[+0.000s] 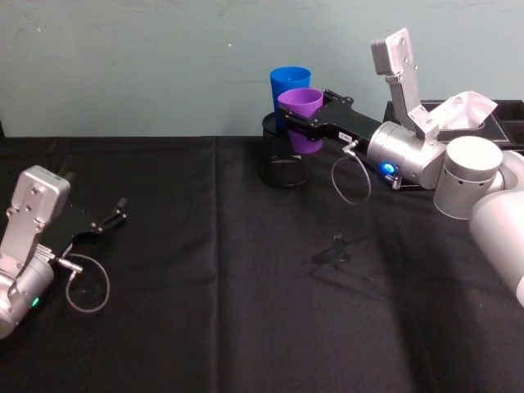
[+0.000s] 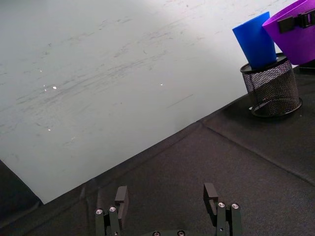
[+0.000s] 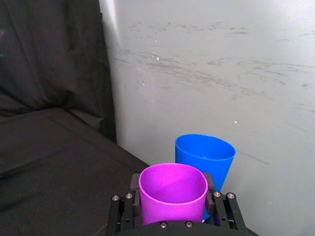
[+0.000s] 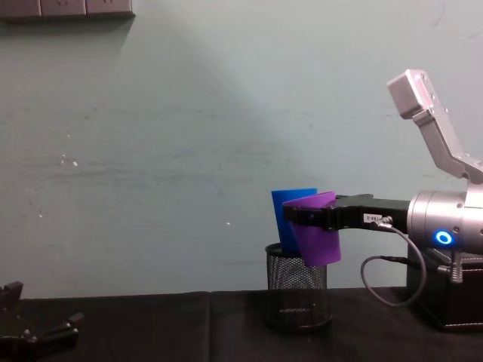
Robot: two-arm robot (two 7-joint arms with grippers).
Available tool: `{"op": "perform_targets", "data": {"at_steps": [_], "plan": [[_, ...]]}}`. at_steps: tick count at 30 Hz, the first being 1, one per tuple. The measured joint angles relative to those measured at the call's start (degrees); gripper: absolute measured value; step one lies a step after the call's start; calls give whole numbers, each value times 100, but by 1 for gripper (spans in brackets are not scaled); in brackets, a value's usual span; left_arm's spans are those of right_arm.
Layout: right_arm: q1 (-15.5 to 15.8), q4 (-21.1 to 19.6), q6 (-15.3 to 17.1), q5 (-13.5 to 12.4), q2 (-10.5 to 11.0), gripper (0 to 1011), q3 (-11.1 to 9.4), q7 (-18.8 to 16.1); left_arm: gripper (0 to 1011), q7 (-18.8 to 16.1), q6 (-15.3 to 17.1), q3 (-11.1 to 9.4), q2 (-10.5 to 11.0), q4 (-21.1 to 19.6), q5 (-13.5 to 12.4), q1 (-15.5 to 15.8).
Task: Pick up one cup with a gripper and tap it against the other cup.
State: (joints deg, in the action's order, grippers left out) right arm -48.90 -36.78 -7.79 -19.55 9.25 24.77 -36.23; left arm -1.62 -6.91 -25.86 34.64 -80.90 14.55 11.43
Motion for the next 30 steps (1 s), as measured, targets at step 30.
{"op": "perform_targets", "data": {"at_steps": [30], "plan": [[0,0,0,0,0,726,0,0,1000,0,0,0,0,0,0,0]]}}
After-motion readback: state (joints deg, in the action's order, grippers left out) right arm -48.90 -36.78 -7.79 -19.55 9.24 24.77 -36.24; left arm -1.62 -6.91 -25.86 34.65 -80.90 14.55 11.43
